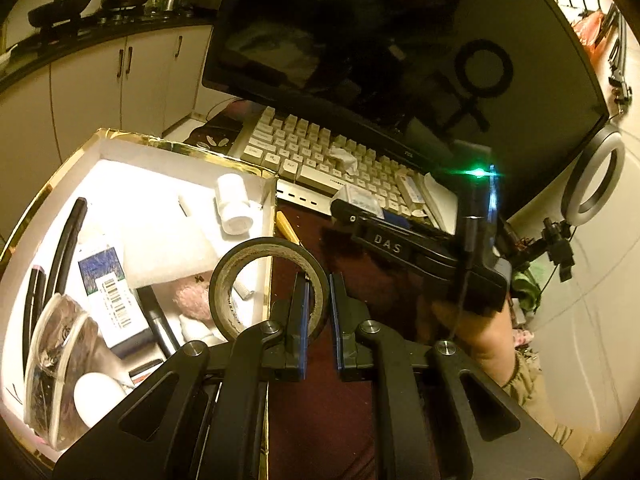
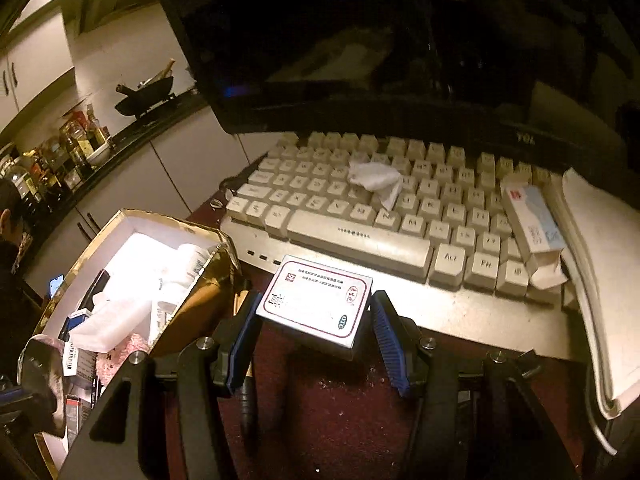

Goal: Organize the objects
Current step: 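Carry the tape roll with the left gripper while the right carries the box over the tray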

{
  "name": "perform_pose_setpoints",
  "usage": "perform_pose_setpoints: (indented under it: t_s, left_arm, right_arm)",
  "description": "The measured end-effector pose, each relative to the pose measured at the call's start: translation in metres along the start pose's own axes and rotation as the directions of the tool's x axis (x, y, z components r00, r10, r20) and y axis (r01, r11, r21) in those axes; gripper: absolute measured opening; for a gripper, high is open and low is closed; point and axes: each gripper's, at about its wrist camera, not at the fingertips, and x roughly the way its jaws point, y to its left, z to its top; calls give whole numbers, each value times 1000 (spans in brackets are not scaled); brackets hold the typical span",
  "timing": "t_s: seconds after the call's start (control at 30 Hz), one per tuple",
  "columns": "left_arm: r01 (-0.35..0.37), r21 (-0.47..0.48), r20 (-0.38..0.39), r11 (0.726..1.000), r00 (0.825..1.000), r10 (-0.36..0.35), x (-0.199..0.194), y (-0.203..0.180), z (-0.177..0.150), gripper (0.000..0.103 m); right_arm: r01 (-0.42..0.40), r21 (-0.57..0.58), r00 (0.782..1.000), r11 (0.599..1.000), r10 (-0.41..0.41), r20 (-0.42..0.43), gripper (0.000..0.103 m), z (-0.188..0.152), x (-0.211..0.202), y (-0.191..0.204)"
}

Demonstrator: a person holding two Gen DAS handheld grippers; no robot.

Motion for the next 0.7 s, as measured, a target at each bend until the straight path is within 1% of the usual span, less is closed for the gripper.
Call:
perform_pose_setpoints:
  t_s: [0.27, 0.7]
  left_arm:
    - [-63, 37, -5, 997, 998, 63, 0, 0, 8, 9]
    - [-124, 24, 4, 992, 992, 124, -3, 17, 12, 9]
  right_arm:
    - [-8, -32, 1000, 999, 8, 21, 55, 2, -5, 9]
    - [-27, -69, 999, 997, 28, 22, 55, -1, -6, 21]
